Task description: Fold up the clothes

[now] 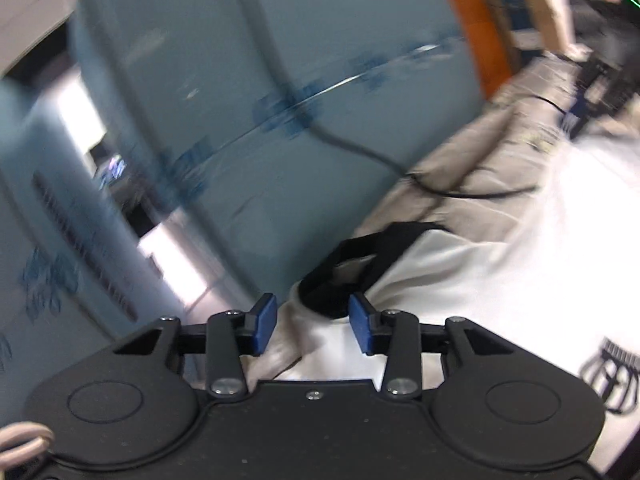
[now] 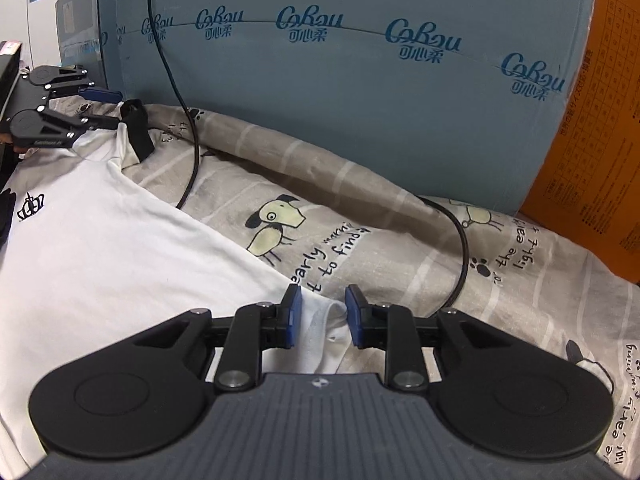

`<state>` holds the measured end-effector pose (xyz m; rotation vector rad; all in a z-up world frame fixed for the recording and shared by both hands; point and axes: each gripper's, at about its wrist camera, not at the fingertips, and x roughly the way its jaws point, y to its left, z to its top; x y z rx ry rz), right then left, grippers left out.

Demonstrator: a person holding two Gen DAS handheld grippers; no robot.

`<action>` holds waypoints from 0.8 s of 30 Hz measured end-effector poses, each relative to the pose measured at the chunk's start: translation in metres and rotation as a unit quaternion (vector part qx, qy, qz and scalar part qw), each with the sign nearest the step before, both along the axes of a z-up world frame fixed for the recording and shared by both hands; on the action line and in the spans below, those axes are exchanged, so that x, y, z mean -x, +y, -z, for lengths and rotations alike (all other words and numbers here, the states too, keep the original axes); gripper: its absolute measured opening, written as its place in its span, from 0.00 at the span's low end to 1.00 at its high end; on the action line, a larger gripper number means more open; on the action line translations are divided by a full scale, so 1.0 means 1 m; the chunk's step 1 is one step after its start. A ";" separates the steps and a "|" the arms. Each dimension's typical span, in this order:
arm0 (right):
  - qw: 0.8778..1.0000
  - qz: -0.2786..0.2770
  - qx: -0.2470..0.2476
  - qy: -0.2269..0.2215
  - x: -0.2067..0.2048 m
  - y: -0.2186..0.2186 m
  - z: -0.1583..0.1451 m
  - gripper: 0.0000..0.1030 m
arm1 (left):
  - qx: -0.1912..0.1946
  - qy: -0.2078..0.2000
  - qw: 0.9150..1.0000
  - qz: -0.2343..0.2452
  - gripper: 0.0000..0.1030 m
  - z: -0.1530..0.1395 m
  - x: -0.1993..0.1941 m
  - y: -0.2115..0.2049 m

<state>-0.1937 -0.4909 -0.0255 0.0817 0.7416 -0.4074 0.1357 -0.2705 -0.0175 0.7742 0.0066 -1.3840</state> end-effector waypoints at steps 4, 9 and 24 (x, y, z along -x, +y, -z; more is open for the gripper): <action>1.000 0.002 0.003 0.002 -0.001 0.002 0.002 0.23 | -0.013 -0.051 0.999 0.002 0.42 0.009 0.011 -0.011; 1.000 -0.001 -0.006 0.003 -0.001 0.002 0.002 0.17 | -0.041 -0.026 0.999 0.006 0.09 0.009 0.013 -0.021; 0.996 -0.008 0.070 -0.047 0.047 0.052 -0.028 0.06 | 0.085 0.012 0.996 0.038 0.08 -0.034 0.060 0.094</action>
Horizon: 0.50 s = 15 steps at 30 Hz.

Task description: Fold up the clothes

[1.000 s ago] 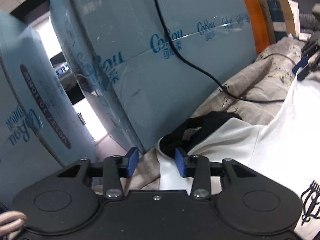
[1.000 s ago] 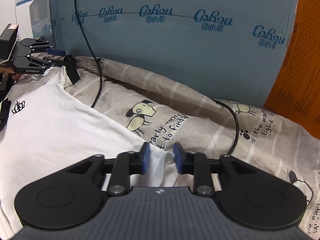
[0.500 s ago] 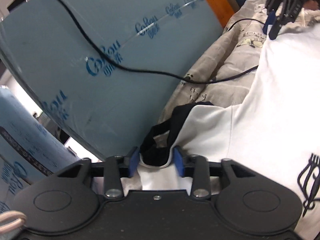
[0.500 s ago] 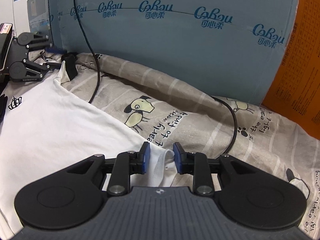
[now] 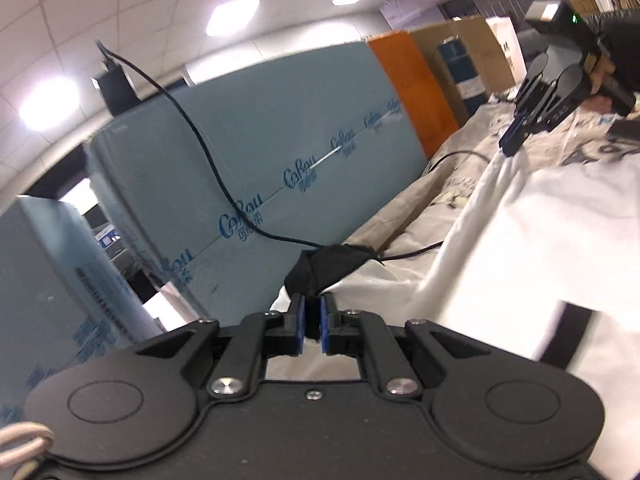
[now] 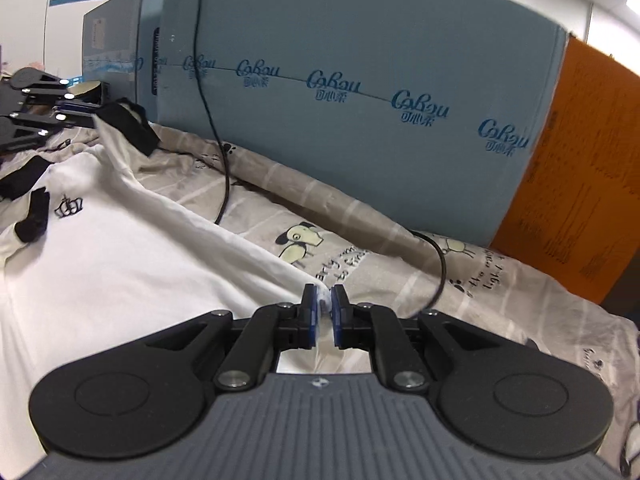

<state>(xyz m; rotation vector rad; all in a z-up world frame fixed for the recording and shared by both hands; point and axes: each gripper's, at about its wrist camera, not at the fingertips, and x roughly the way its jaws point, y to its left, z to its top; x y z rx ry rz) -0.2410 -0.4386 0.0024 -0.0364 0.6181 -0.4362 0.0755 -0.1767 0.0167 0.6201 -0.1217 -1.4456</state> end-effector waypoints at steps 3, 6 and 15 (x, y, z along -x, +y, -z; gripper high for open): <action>1.000 0.001 0.010 -0.009 0.015 0.015 -0.001 0.06 | 0.012 0.008 1.000 -0.001 0.08 0.001 0.014 0.028; 1.000 -0.003 0.010 -0.012 0.027 0.029 -0.001 0.06 | -0.004 0.026 1.000 -0.001 0.08 0.008 0.025 0.048; 0.998 -0.025 -0.029 -0.051 0.029 0.061 -0.009 0.62 | -0.041 0.086 0.995 0.023 0.63 0.012 0.030 0.078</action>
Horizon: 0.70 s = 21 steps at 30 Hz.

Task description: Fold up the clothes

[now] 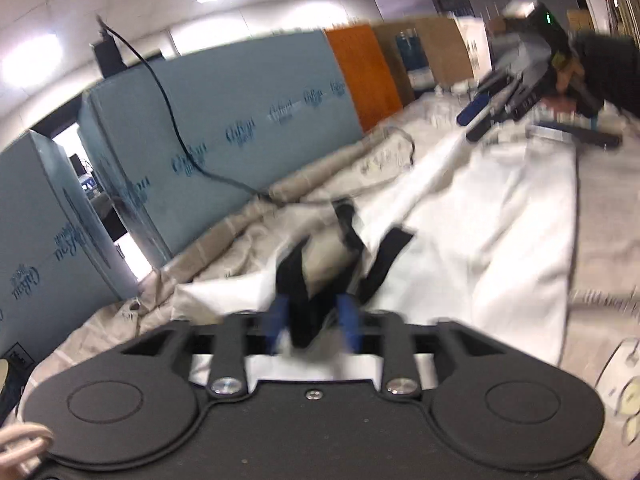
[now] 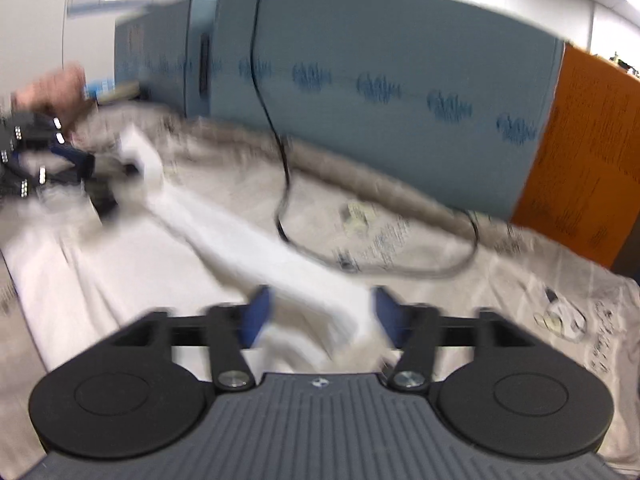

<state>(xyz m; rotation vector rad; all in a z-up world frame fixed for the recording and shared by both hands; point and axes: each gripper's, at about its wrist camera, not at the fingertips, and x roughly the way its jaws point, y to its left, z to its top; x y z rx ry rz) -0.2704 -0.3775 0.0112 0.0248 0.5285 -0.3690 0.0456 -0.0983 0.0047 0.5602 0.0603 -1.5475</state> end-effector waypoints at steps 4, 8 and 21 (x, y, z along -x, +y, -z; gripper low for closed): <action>0.996 -0.074 -0.021 -0.052 -0.038 0.024 -0.012 0.65 | 0.038 0.084 0.996 -0.009 0.76 -0.018 -0.015 0.002; 0.982 -0.153 -0.067 -0.093 -0.089 0.047 -0.012 0.66 | 0.020 0.196 0.978 -0.067 0.76 -0.019 -0.053 -0.014; 0.947 -0.306 0.081 0.048 -0.216 0.142 0.027 0.64 | -0.084 0.399 0.899 -0.159 0.56 0.006 -0.122 -0.078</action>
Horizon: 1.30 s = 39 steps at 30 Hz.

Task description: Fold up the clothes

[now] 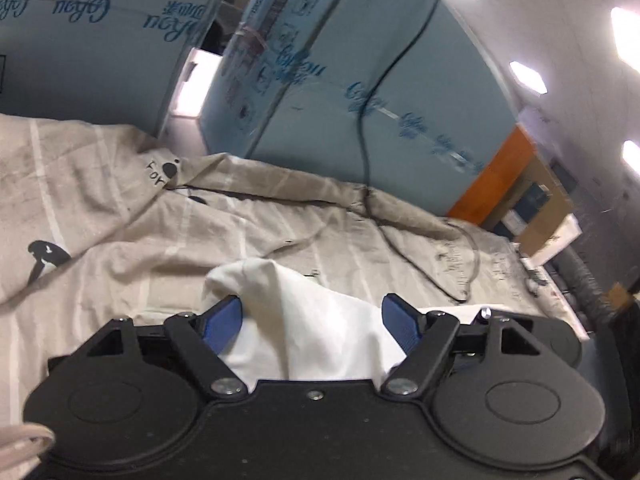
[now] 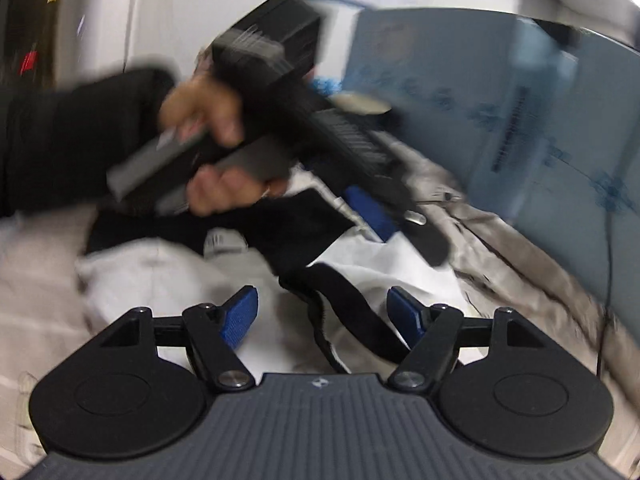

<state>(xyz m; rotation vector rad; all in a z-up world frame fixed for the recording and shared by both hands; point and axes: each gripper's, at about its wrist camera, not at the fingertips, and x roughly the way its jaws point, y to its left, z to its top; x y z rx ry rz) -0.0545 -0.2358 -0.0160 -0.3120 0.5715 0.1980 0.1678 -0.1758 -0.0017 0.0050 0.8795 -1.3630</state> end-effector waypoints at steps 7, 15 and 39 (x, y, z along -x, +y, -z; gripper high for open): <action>0.998 0.018 -0.050 -0.029 0.006 -0.017 -0.015 0.09 | 0.006 -0.023 1.000 -0.013 0.08 -0.006 0.003 0.003; 0.993 -0.054 -0.097 -0.026 0.030 -0.018 -0.038 0.09 | -0.035 -0.017 0.999 -0.003 0.15 -0.003 0.012 0.026; 0.984 0.009 -0.177 -0.017 0.054 -0.031 -0.023 0.49 | -0.012 -0.256 0.964 -0.073 0.71 -0.034 0.056 0.043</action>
